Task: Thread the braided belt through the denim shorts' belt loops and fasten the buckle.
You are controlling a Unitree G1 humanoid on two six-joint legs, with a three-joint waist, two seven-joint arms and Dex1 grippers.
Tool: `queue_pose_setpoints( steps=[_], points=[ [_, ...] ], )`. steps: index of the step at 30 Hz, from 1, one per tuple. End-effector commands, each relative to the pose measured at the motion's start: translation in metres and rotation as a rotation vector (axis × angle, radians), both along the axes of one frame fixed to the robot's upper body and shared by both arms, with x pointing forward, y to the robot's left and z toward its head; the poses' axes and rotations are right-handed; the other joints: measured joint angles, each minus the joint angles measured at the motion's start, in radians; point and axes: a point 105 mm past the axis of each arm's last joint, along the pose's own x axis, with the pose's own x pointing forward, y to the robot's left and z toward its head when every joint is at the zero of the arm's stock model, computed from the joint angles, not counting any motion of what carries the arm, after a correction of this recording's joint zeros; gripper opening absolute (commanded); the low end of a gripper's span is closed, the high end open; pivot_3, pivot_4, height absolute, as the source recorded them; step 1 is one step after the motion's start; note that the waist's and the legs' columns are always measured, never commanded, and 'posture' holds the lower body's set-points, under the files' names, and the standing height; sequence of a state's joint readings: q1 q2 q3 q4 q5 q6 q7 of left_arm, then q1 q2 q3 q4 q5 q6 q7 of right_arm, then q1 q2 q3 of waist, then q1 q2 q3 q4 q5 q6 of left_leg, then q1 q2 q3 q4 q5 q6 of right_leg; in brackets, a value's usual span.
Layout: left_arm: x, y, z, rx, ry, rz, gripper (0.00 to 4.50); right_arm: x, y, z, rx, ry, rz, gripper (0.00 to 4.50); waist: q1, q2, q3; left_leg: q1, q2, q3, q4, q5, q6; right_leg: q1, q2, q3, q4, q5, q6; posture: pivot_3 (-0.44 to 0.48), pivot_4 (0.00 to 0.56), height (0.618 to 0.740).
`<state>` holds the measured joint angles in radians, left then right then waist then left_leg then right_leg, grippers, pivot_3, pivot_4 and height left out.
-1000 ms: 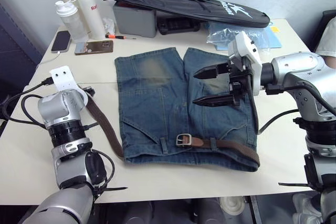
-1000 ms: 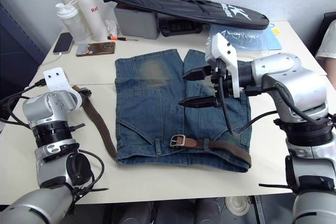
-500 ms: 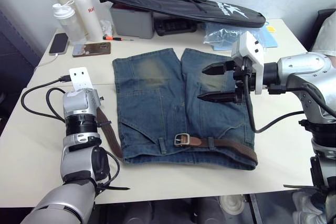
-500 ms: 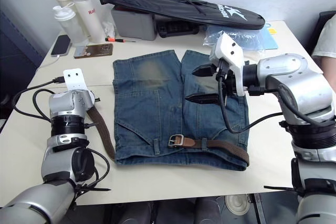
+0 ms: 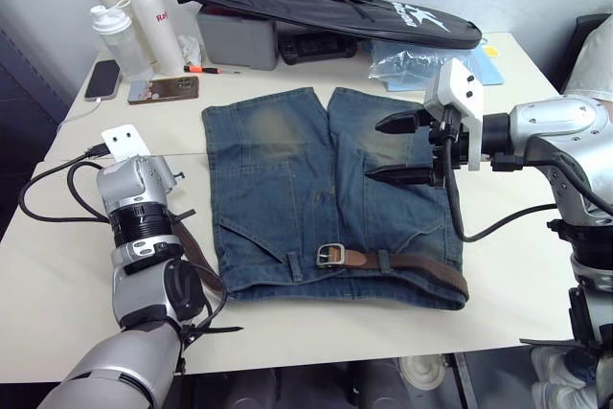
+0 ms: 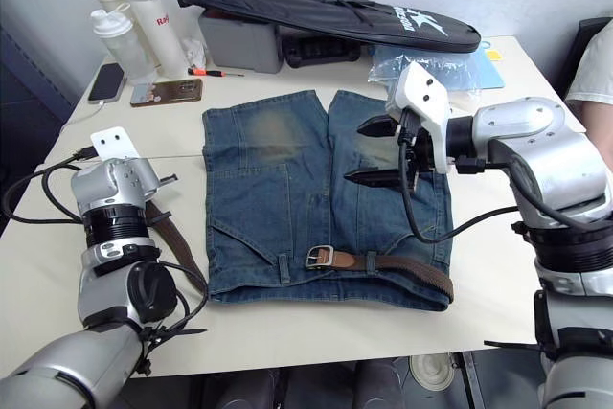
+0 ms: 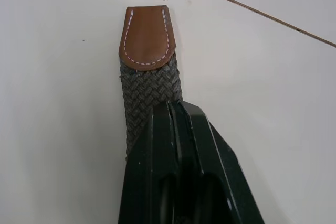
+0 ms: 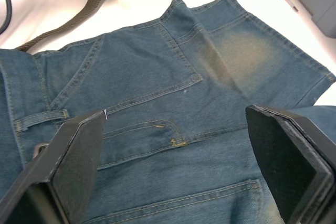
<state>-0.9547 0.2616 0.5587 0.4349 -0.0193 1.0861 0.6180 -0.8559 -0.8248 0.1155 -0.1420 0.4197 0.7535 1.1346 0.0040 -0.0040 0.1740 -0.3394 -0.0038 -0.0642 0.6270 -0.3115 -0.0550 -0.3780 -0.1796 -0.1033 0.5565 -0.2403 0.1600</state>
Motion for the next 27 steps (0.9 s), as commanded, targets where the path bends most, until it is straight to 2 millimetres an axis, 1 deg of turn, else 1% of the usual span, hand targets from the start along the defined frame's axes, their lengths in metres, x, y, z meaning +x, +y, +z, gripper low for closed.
queue_pose_setpoints(
  steps=[1, 4, 6, 7, 8, 10, 14, 16, 17, 18, 20, 21, 22, 24, 27],
  points=[
    [0.006, -0.005, 0.039, 0.067, -0.126, -0.027, 0.03, 0.001, 0.003, 0.008, -0.005, -0.051, 0.018, 4.50, 0.003, -0.001, 0.000, 0.000, 0.000, 0.000, 0.000, 0.000, 0.000, 0.000, 0.000, 0.000, 0.000, 0.000, 0.000, 0.000, 0.150, 0.740],
    [0.015, -0.025, 0.064, 0.122, -0.239, -0.162, 0.03, 0.002, 0.005, 0.005, -0.006, -0.053, 0.021, 4.50, 0.009, -0.001, 0.000, 0.000, 0.000, 0.000, 0.000, 0.000, 0.000, 0.000, 0.000, 0.000, 0.000, 0.000, 0.000, 0.000, 0.150, 0.740],
    [0.020, -0.041, 0.085, 0.195, -0.357, -0.300, 0.03, 0.003, 0.005, 0.004, -0.006, -0.053, 0.022, 4.50, 0.014, -0.001, 0.000, -0.001, 0.000, 0.000, 0.000, 0.000, 0.000, 0.000, 0.000, 0.000, 0.000, 0.000, 0.000, 0.000, 0.150, 0.740],
    [0.020, -0.046, 0.092, 0.254, -0.377, -0.356, 0.03, 0.003, 0.005, 0.003, -0.007, -0.053, 0.022, 4.50, 0.016, -0.001, 0.000, -0.001, 0.000, 0.000, 0.000, 0.000, -0.001, 0.000, 0.000, 0.000, -0.001, 0.000, 0.000, 0.000, 0.150, 0.740],
    [0.019, -0.049, 0.094, 0.305, -0.369, -0.392, 0.03, 0.003, 0.005, 0.002, -0.009, -0.052, 0.021, 4.50, 0.017, -0.001, 0.000, -0.001, 0.000, 0.000, 0.001, 0.000, -0.001, 0.000, 0.000, 0.000, -0.001, 0.000, 0.000, 0.000, 0.150, 0.740],
    [0.016, -0.049, 0.090, 0.324, -0.342, -0.415, 0.03, 0.004, 0.005, 0.001, -0.013, -0.051, 0.021, 4.50, 0.016, 0.000, 0.000, 0.000, 0.000, 0.001, 0.000, 0.000, -0.001, 0.000, 0.000, 0.000, -0.001, 0.000, 0.000, 0.000, 0.150, 0.740],
    [-0.003, -0.029, 0.053, 0.165, -0.176, -0.264, 0.03, 0.004, 0.005, -0.002, -0.016, -0.048, 0.019, 4.50, 0.016, 0.000, 0.000, -0.001, 0.000, 0.001, 0.000, 0.000, 0.000, 0.000, 0.000, 0.000, -0.001, 0.000, 0.000, 0.000, 0.150, 0.740],
    [-0.013, -0.025, 0.038, 0.107, -0.102, -0.189, 0.71, 0.005, 0.005, -0.004, -0.019, -0.047, 0.018, 4.50, 0.017, 0.000, 0.001, -0.001, 0.000, 0.001, 0.000, 0.000, 0.000, 0.000, 0.000, 0.000, -0.001, 0.000, 0.000, 0.000, 0.150, 0.740],
    [-0.017, -0.025, 0.035, 0.086, -0.082, -0.162, 0.87, 0.005, 0.006, -0.005, -0.021, -0.047, 0.018, 4.50, 0.017, -0.001, 0.001, -0.001, 0.000, 0.001, 0.001, 0.000, 0.000, 0.000, 0.000, 0.000, -0.001, 0.000, 0.000, 0.000, 0.150, 0.740],
    [-0.021, -0.026, 0.033, 0.075, -0.062, -0.137, 1.29, 0.005, 0.006, -0.005, -0.022, -0.046, 0.018, 4.50, 0.018, -0.001, 0.001, -0.001, 0.000, 0.001, 0.001, 0.000, 0.000, 0.000, 0.000, 0.000, -0.001, 0.000, 0.000, 0.000, 0.150, 0.740],
    [-0.028, -0.027, 0.025, 0.060, -0.007, -0.081, 1.94, 0.005, 0.007, -0.006, -0.023, -0.046, 0.020, 4.50, 0.018, -0.001, 0.001, -0.001, 0.000, 0.001, 0.001, -0.001, 0.000, 0.000, 0.000, 0.000, -0.001, 0.000, 0.000, 0.000, 0.150, 0.740],
    [-0.030, -0.028, 0.021, 0.059, 0.015, -0.079, 2.41, 0.005, 0.007, -0.006, -0.025, -0.047, 0.021, 4.50, 0.019, -0.001, 0.001, -0.001, 0.000, 0.001, 0.001, -0.001, 0.000, 0.000, 0.000, 0.000, -0.001, 0.000, 0.000, 0.000, 0.150, 0.740],
    [-0.031, -0.030, 0.018, 0.059, 0.027, -0.081, 2.41, 0.006, 0.007, -0.006, -0.026, -0.048, 0.021, 4.50, 0.021, -0.001, 0.001, -0.001, 0.000, 0.001, 0.001, -0.001, 0.000, 0.000, 0.000, 0.000, -0.001, 0.000, 0.000, 0.000, 0.150, 0.740],
    [-0.037, -0.030, 0.007, 0.063, 0.096, -0.066, 2.41, 0.006, 0.008, -0.007, -0.032, -0.051, 0.020, 4.50, 0.022, -0.001, 0.001, -0.001, 0.000, 0.001, 0.001, -0.001, 0.000, 0.000, 0.000, 0.000, -0.001, 0.000, 0.000, 0.000, 0.150, 0.740],
    [-0.047, -0.024, -0.003, 0.080, 0.171, -0.020, 2.41, 0.007, 0.007, -0.009, -0.042, -0.053, 0.017, 4.50, 0.020, -0.001, 0.001, -0.001, 0.000, 0.001, 0.001, -0.001, 0.000, 0.000, 0.000, 0.000, -0.001, 0.000, 0.000, 0.000, 0.150, 0.740]
  ],
)
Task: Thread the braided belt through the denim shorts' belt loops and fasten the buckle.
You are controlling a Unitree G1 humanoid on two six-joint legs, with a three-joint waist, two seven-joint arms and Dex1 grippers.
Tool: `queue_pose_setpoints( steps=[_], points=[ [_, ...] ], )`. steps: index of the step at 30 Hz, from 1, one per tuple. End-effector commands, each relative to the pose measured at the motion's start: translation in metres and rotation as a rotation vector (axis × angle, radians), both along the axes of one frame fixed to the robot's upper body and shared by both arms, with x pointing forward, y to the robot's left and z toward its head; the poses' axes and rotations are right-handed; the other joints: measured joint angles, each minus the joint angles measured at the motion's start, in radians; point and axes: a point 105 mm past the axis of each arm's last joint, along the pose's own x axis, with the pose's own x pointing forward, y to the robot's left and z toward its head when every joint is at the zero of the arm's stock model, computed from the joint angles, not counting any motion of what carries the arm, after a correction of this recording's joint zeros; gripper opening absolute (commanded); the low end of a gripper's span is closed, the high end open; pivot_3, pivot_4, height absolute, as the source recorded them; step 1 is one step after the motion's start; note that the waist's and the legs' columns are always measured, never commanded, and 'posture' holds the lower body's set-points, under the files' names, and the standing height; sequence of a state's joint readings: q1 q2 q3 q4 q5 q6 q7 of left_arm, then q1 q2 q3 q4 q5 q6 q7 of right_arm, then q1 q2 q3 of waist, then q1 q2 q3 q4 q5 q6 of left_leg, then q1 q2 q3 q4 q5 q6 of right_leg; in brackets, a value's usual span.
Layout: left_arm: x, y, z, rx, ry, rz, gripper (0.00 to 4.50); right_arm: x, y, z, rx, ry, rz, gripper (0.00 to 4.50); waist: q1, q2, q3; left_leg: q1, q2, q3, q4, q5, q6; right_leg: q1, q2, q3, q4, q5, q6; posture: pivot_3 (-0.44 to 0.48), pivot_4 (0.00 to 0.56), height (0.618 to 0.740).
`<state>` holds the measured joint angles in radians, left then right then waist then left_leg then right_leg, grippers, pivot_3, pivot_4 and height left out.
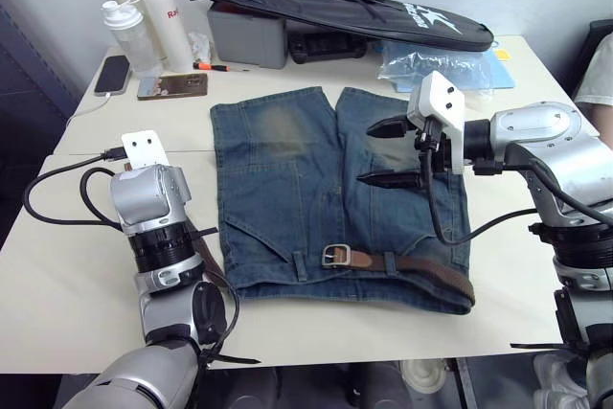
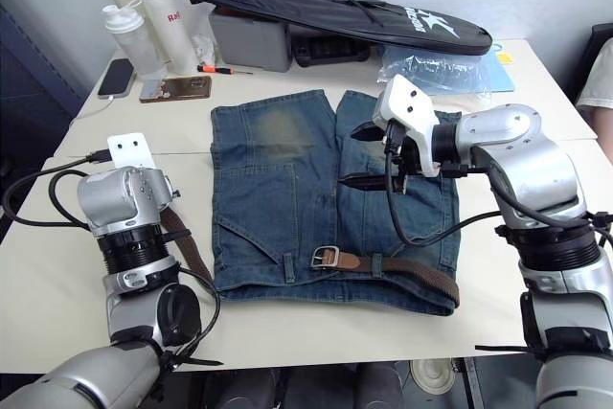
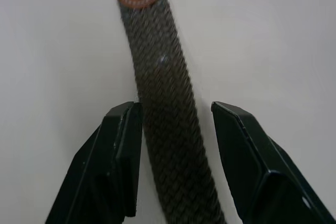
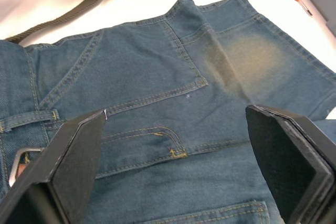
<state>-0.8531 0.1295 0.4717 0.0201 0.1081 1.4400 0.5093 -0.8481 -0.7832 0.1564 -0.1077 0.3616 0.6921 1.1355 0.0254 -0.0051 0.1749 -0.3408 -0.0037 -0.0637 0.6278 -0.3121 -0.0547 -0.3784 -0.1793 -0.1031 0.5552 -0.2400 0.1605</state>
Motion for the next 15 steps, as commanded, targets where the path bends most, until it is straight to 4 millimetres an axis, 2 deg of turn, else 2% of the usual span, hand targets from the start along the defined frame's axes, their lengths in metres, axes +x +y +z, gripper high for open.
queue_pose_setpoints(
  steps=[1, 6, 7, 9, 11, 15],
  points=[
    [-0.019, 0.014, -0.007, 0.063, 0.095, 0.104, 2.41, 0.001, 0.000, 0.004, -0.019, -0.045, 0.004, 4.50, -0.002, 0.000, 0.000, 0.000, 0.000, 0.000, 0.000, 0.000, 0.000, 0.000, 0.000, 0.000, 0.000, 0.000, 0.000, 0.000, 0.150, 0.740],
    [-0.025, 0.021, -0.010, 0.049, 0.103, 0.147, 2.41, 0.001, 0.000, 0.002, -0.024, -0.047, 0.003, 4.50, -0.003, 0.000, 0.000, 0.000, 0.000, 0.000, 0.000, 0.000, 0.000, 0.000, 0.000, 0.000, 0.000, 0.000, 0.000, 0.000, 0.150, 0.740],
    [-0.026, 0.021, -0.010, 0.045, 0.100, 0.153, 1.86, 0.001, 0.000, 0.002, -0.026, -0.047, 0.002, 4.50, -0.003, 0.000, 0.000, 0.000, 0.000, 0.000, 0.000, 0.000, 0.000, 0.000, 0.000, 0.000, 0.000, 0.000, 0.000, 0.000, 0.150, 0.740],
    [-0.027, 0.021, -0.010, 0.040, 0.095, 0.161, 1.18, 0.002, 0.000, 0.002, -0.029, -0.050, 0.002, 4.50, -0.002, 0.000, 0.000, 0.000, 0.000, 0.000, 0.000, 0.000, 0.000, 0.000, 0.000, 0.000, 0.000, 0.000, 0.000, 0.000, 0.150, 0.740],
    [-0.026, 0.021, -0.009, 0.034, 0.073, 0.172, 0.18, 0.002, 0.000, 0.002, -0.032, -0.054, 0.001, 4.50, -0.002, 0.000, 0.000, 0.000, 0.000, 0.000, 0.000, 0.000, 0.000, 0.000, 0.000, 0.000, 0.000, 0.000, 0.000, 0.000, 0.150, 0.740],
    [-0.017, 0.021, 0.006, 0.080, -0.017, 0.136, 0.08, 0.003, 0.000, 0.002, -0.037, -0.059, 0.000, 4.50, -0.002, 0.000, 0.000, 0.000, 0.000, 0.000, 0.000, 0.000, 0.000, 0.000, 0.000, 0.000, 0.000, 0.000, 0.000, 0.000, 0.150, 0.740]
  ],
)
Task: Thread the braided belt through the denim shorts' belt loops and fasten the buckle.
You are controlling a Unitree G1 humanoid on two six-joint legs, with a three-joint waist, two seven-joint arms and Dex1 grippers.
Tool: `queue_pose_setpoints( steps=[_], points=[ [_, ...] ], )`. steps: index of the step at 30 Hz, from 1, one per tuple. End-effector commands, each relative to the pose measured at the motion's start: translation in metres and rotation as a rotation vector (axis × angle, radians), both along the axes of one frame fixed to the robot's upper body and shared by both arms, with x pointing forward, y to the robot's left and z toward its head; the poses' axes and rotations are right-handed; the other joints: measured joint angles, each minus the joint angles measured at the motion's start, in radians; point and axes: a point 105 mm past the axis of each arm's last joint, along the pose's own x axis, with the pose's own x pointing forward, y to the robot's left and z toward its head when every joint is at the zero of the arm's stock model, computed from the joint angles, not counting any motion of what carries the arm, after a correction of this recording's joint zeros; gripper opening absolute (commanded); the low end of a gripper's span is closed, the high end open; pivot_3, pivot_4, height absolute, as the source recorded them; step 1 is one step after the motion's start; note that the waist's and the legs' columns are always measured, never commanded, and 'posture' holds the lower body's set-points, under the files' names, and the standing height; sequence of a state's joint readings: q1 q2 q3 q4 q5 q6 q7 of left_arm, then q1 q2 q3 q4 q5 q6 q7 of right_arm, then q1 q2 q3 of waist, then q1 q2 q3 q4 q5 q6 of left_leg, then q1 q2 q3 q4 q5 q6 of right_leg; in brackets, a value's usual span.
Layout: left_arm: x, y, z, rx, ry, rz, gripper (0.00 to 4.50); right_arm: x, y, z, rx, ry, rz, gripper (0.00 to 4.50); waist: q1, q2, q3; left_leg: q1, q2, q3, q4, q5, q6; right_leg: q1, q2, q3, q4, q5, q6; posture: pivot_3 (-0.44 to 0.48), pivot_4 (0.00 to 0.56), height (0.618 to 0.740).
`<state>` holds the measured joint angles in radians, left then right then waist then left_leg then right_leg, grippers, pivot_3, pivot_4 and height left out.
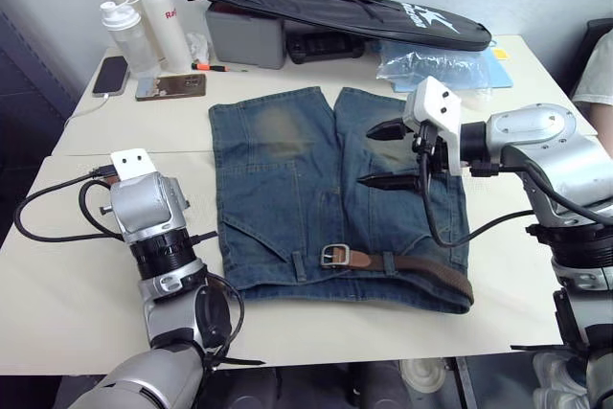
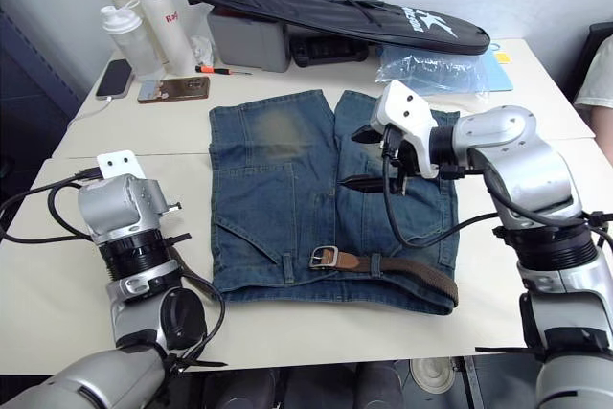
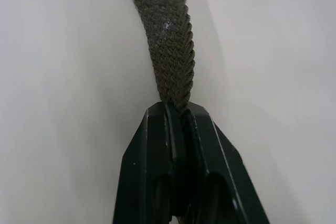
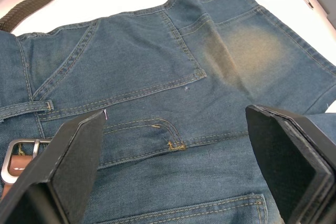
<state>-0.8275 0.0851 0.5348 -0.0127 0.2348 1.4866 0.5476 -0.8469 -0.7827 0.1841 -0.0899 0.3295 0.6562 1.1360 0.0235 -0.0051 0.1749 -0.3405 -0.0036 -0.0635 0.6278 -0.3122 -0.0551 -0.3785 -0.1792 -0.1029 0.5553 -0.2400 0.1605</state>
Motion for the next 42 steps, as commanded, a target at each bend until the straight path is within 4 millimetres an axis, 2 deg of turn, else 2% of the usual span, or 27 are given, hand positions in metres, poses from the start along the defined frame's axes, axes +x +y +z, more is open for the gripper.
queue_pose_setpoints(
  steps=[1, 4, 7, 10, 14, 19, 23, 26, 31, 37, 39, 42],
  points=[
    [0.010, 0.004, 0.028, 0.083, -0.138, -0.028, 0.08, 0.000, 0.000, 0.009, -0.005, -0.047, 0.002, 4.50, 0.000, 0.000, 0.000, 0.000, 0.000, 0.000, 0.000, 0.000, 0.000, 0.000, 0.000, 0.000, 0.000, 0.000, 0.000, 0.000, 0.150, 0.740],
    [0.026, -0.007, 0.054, 0.142, -0.294, -0.149, 0.08, 0.000, -0.001, 0.009, -0.007, -0.050, -0.002, 4.50, 0.000, 0.000, 0.000, 0.000, 0.000, 0.000, 0.000, 0.000, 0.000, 0.000, 0.000, 0.000, 0.000, 0.000, 0.000, 0.000, 0.150, 0.740],
    [0.041, -0.033, 0.078, 0.140, -0.464, -0.347, 0.08, 0.000, -0.003, 0.009, -0.008, -0.053, -0.010, 4.50, 0.001, 0.000, 0.000, -0.001, 0.000, 0.000, 0.000, 0.000, 0.000, 0.000, 0.000, 0.000, 0.000, 0.000, 0.000, 0.000, 0.150, 0.740],
    [0.047, -0.070, 0.106, 0.259, -0.602, -0.658, 0.08, 0.000, -0.007, 0.010, -0.010, -0.056, -0.024, 4.50, 0.000, 0.000, 0.000, -0.001, 0.000, 0.000, 0.000, 0.000, 0.000, 0.000, 0.000, 0.000, -0.001, 0.000, 0.000, 0.000, 0.150, 0.740],
    [0.037, -0.116, 0.115, 0.369, -0.664, -1.074, 0.08, 0.000, -0.012, 0.013, -0.013, -0.073, -0.045, 4.50, -0.002, 0.001, 0.000, -0.001, 0.000, 0.001, 0.000, 0.000, 0.000, 0.000, 0.000, 0.000, -0.001, 0.000, 0.000, 0.000, 0.150, 0.740],
    [0.009, -0.151, 0.098, 0.507, -0.611, -1.570, 0.08, 0.002, -0.016, 0.022, -0.049, -0.183, -0.070, 4.50, -0.003, 0.002, 0.000, -0.001, 0.001, 0.002, 0.000, 0.000, 0.000, -0.001, 0.001, 0.000, -0.001, 0.000, 0.000, 0.000, 0.150, 0.740],
    [-0.002, -0.149, 0.092, 0.515, -0.605, -1.710, 0.08, 0.003, -0.013, 0.022, -0.126, -0.337, -0.042, 4.50, -0.002, 0.004, 0.000, -0.001, 0.002, 0.003, 0.000, -0.001, 0.001, -0.002, 0.001, 0.001, -0.001, 0.000, -0.001, 0.000, 0.150, 0.740],
    [-0.008, -0.150, 0.090, 0.539, -0.611, -1.823, 0.08, -0.004, 0.000, 0.013, -0.181, -0.438, 0.044, 4.50, -0.002, 0.004, 0.000, -0.003, 0.002, 0.003, 0.000, -0.001, 0.002, -0.004, 0.001, 0.001, -0.001, 0.000, -0.001, 0.000, 0.150, 0.740],
    [-0.007, -0.152, 0.089, 0.540, -0.623, -1.879, 0.08, -0.013, 0.017, 0.007, -0.186, -0.498, 0.123, 4.50, -0.002, 0.004, 0.000, -0.003, 0.002, 0.003, 0.000, -0.001, 0.002, -0.004, 0.001, 0.001, -0.001, 0.000, 0.000, 0.000, 0.150, 0.740],
    [-0.008, -0.157, 0.089, 0.486, -0.651, -1.886, 0.08, -0.010, 0.027, 0.007, -0.162, -0.508, 0.119, 4.50, -0.002, 0.005, 0.000, -0.003, 0.002, 0.003, 0.000, -0.001, 0.003, -0.004, 0.001, 0.001, 0.000, 0.000, 0.000, 0.000, 0.150, 0.740],
    [-0.009, -0.158, 0.090, 0.465, -0.661, -1.884, 0.00, -0.008, 0.029, 0.005, -0.162, -0.506, 0.114, 3.99, -0.002, 0.005, 0.000, -0.003, 0.002, 0.003, 0.000, -0.001, 0.003, -0.004, 0.001, 0.001, 0.000, 0.000, 0.000, 0.000, 0.150, 0.740],
    [-0.010, -0.157, 0.092, 0.449, -0.668, -1.880, 0.00, -0.006, 0.030, -0.001, -0.169, -0.504, 0.115, 2.72, -0.003, 0.005, 0.000, -0.003, 0.002, 0.003, 0.001, -0.001, 0.003, -0.004, 0.001, 0.001, 0.000, 0.000, 0.000, 0.000, 0.150, 0.740]
  ],
)
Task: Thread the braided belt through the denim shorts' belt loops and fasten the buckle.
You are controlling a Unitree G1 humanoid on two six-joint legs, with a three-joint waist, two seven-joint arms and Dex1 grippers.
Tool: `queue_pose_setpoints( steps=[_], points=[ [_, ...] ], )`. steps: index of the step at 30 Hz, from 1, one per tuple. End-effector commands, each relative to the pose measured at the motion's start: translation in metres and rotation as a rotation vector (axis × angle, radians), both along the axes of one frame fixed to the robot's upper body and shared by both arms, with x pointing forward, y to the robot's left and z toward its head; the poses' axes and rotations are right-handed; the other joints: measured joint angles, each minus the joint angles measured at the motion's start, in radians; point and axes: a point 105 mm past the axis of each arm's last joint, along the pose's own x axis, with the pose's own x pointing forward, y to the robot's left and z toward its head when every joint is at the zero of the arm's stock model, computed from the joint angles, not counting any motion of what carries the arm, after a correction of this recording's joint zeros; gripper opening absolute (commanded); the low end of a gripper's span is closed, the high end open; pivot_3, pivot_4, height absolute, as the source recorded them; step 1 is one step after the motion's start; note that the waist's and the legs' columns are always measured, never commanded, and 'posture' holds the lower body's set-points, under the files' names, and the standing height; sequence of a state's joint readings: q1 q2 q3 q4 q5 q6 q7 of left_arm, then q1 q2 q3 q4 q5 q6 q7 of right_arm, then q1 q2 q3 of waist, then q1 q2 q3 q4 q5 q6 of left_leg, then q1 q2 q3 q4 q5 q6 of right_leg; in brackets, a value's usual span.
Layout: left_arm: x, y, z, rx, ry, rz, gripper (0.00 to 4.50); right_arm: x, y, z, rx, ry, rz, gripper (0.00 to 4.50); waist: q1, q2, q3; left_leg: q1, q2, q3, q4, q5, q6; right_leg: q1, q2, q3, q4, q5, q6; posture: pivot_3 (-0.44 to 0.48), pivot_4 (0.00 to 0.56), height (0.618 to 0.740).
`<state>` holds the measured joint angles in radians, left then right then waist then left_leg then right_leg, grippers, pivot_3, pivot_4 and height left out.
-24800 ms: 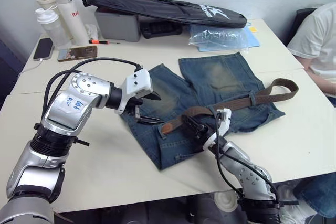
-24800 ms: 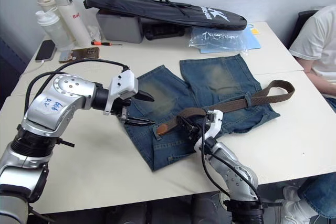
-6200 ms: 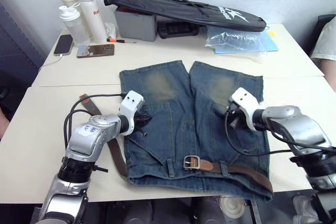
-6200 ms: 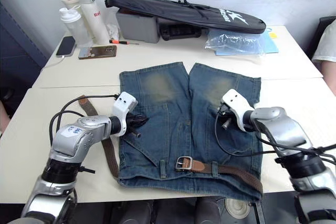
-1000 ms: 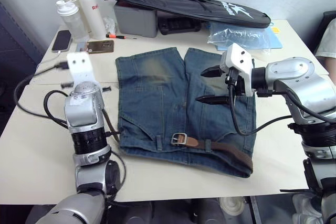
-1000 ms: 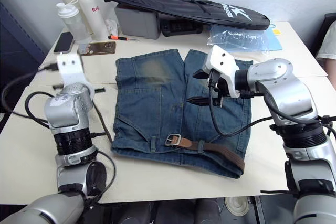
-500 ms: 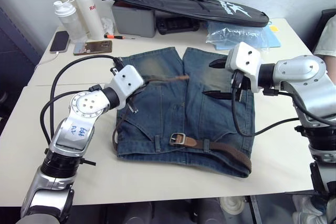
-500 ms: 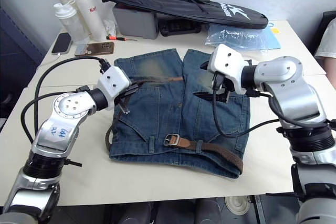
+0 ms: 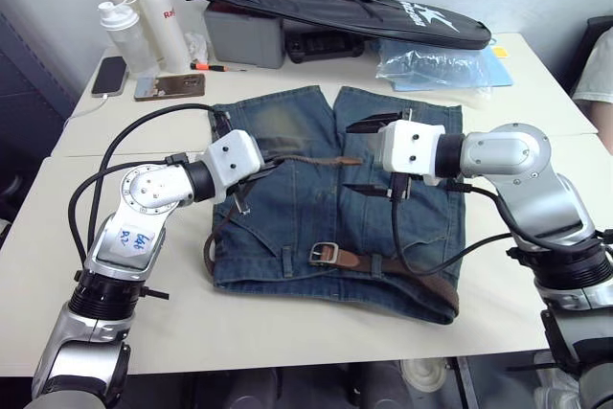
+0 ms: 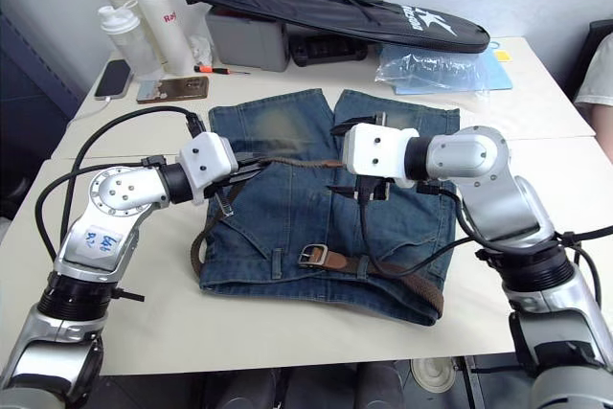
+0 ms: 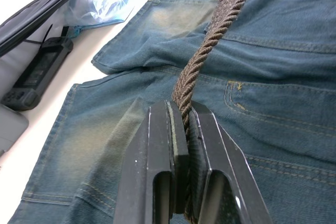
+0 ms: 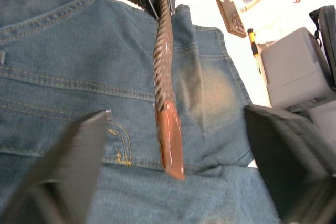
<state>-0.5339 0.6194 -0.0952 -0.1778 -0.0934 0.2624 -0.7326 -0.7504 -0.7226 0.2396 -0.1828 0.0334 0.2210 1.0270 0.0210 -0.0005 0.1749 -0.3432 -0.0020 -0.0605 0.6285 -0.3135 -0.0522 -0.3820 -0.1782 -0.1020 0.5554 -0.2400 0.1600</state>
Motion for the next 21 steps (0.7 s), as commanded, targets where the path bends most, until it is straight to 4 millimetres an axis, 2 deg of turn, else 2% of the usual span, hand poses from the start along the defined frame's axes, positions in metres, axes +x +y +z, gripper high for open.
queue_pose_setpoints(
  steps=[1, 2, 4, 5, 6, 14, 16, 17, 20, 21],
  points=[
    [-0.005, 0.000, 0.015, -0.041, -0.030, -0.021, 0.00, 0.000, 0.005, 0.003, 0.002, -0.038, 0.014, 2.29, 0.000, 0.000, 0.000, 0.000, 0.000, 0.000, 0.000, 0.000, 0.000, 0.000, 0.000, 0.000, 0.000, 0.000, 0.000, 0.000, 0.150, 0.740],
    [-0.005, 0.000, 0.015, -0.051, -0.020, -0.020, 0.00, 0.001, 0.006, 0.002, 0.003, -0.041, 0.016, 1.68, 0.000, 0.000, 0.000, 0.000, 0.000, 0.000, 0.000, 0.000, 0.000, 0.000, 0.000, 0.000, 0.000, 0.000, 0.000, 0.000, 0.150, 0.740],
    [-0.007, 0.003, 0.014, -0.060, 0.002, -0.017, 0.00, 0.002, 0.008, 0.002, 0.016, -0.042, 0.019, 0.82, -0.001, 0.000, 0.000, 0.000, 0.000, 0.000, 0.000, 0.000, 0.000, 0.000, 0.000, 0.000, 0.000, 0.000, 0.000, 0.000, 0.150, 0.740],
    [-0.008, 0.004, 0.012, -0.080, 0.033, -0.022, 0.00, 0.002, 0.009, 0.001, 0.017, -0.043, 0.018, 0.20, -0.001, 0.000, 0.000, 0.000, 0.000, 0.000, 0.000, 0.000, 0.000, 0.000, 0.000, 0.000, 0.000, 0.000, 0.000, 0.000, 0.150, 0.740],
    [-0.010, 0.005, 0.012, -0.096, 0.055, -0.019, 0.00, 0.003, 0.010, 0.000, 0.017, -0.042, 0.018, 0.04, -0.002, 0.000, 0.000, 0.000, 0.000, 0.000, 0.000, 0.000, 0.000, 0.000, 0.000, 0.000, 0.000, 0.000, 0.000, 0.000, 0.150, 0.740],
    [-0.021, 0.027, 0.011, -0.182, 0.187, 0.042, 0.00, 0.006, 0.017, -0.008, 0.033, -0.020, 0.024, 0.04, -0.008, 0.001, 0.000, 0.001, 0.000, 0.000, 0.000, 0.000, 0.000, 0.000, 0.000, 0.000, 0.000, 0.000, 0.000, 0.000, 0.150, 0.740],
    [-0.036, 0.039, 0.006, -0.308, 0.464, 0.069, 0.88, 0.008, 0.022, -0.012, 0.012, -0.028, 0.029, 0.00, -0.014, 0.001, 0.000, 0.001, 0.000, 0.000, 0.000, 0.000, 0.000, 0.000, 0.000, 0.000, 0.001, 0.000, 0.000, 0.000, 0.150, 0.740],
    [-0.040, 0.046, 0.011, -0.397, 0.537, 0.109, 1.11, 0.009, 0.025, -0.014, 0.002, -0.031, 0.031, 0.00, -0.022, 0.001, 0.000, 0.001, 0.001, 0.000, 0.000, 0.000, 0.000, 0.000, 0.001, 0.000, 0.001, 0.000, 0.000, 0.000, 0.150, 0.740],
    [-0.045, 0.068, 0.027, -0.525, 0.575, 0.215, 2.52, 0.011, 0.030, -0.017, -0.016, -0.041, 0.038, 0.00, -0.026, 0.001, 0.000, 0.001, 0.001, -0.001, -0.001, -0.001, 0.001, 0.000, 0.001, 0.000, 0.002, 0.000, 0.000, 0.000, 0.150, 0.740],
    [-0.046, 0.075, 0.035, -0.580, 0.579, 0.233, 2.85, 0.012, 0.032, -0.018, -0.016, -0.042, 0.039, 0.00, -0.026, 0.001, 0.000, 0.001, 0.001, -0.001, -0.001, -0.001, 0.001, 0.000, 0.001, 0.000, 0.002, 0.000, 0.000, 0.000, 0.150, 0.740]
  ],
)
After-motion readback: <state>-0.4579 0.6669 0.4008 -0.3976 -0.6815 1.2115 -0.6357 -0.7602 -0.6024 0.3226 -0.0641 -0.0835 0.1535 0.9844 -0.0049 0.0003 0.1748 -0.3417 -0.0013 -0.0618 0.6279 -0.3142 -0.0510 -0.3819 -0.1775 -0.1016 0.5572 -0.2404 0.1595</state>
